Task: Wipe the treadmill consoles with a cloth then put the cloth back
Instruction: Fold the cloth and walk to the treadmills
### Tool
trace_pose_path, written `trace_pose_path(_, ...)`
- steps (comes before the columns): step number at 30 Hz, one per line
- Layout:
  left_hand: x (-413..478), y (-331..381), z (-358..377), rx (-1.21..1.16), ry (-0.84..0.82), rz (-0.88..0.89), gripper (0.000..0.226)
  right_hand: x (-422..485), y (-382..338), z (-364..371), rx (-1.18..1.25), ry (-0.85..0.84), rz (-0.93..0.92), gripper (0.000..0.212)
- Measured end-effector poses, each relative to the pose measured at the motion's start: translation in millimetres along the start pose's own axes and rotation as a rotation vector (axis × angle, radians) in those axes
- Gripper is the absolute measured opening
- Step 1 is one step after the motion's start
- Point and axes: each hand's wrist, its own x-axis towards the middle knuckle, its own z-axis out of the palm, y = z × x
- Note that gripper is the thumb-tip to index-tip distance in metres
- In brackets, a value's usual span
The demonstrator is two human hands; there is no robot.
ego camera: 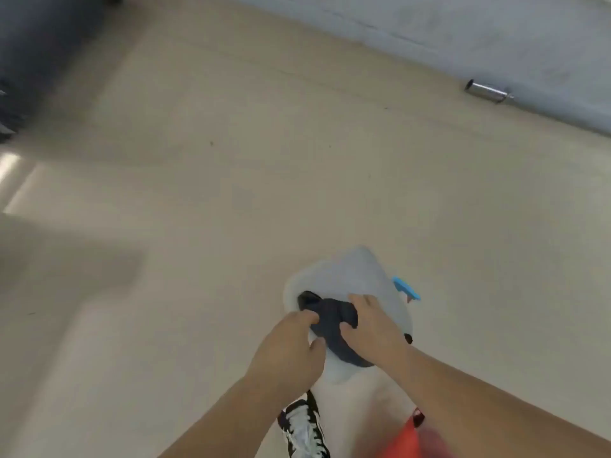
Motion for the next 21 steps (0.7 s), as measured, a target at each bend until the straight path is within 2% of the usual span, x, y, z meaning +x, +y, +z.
trace_pose_path(3, 26, -10, 21, -0.004, -0.011, 0.001, 0.047, 30, 12, 20, -0.074, -0.037, -0.037, 0.070)
trace_pose_path(6, 30, -23, 26, -0.026, -0.006, -0.007, 0.044, 40, 16, 35, -0.095, 0.023, -0.006, 0.042)
trace_pose_path(8, 24, -28, 20, -0.072, 0.025, -0.012, 0.041, 37, 8, 37, 0.064, 0.059, 0.055, 0.023)
trace_pose_path(10, 13, -29, 9, -0.133, 0.089, -0.011, 0.038, 25, -13, 27, 0.264, 0.077, 0.069, 0.026)
trace_pose_path(12, -5, -19, -13, -0.214, 0.160, -0.006, 0.035, 3, -48, 3, 0.463, 0.089, 0.023, 0.025)
trace_pose_path(15, -46, 1, -69, -0.409, 0.301, -0.010, 0.038, -45, -127, -53, 0.779, 0.042, -0.113, 0.012)
trace_pose_path(18, -115, 21, -141, -0.538, 0.486, 0.028, 0.042, -114, -215, -112, 0.906, -0.013, -0.279, 0.008)
trace_pose_path(21, -213, 31, -221, -0.608, 0.703, 0.064, 0.036, -208, -307, -164, 1.046, -0.112, -0.427, 0.011)
